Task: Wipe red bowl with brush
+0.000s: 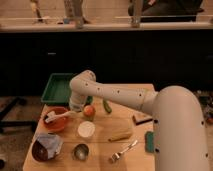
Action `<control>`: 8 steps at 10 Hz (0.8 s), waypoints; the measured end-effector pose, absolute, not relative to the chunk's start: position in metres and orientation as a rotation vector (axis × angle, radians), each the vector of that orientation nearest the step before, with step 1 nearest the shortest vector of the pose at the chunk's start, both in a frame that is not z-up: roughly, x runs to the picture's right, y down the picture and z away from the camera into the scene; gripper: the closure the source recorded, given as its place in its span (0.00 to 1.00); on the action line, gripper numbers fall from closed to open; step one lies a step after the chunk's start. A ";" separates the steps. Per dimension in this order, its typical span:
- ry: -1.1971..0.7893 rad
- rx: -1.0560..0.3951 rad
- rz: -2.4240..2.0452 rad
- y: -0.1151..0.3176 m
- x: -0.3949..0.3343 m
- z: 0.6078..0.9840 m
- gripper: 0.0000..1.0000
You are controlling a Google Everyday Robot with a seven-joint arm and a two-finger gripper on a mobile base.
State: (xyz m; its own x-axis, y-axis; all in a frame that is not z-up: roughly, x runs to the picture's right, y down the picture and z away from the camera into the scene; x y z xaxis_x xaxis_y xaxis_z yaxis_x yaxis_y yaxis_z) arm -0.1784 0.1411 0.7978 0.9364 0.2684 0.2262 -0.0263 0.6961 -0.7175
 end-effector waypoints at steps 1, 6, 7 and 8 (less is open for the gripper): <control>-0.328 -0.788 0.165 0.145 -0.173 0.793 1.00; -0.294 -0.774 0.237 0.145 -0.116 0.789 1.00; -0.292 -0.770 0.258 0.140 -0.114 0.790 1.00; -0.293 -0.766 0.269 0.135 -0.114 0.791 1.00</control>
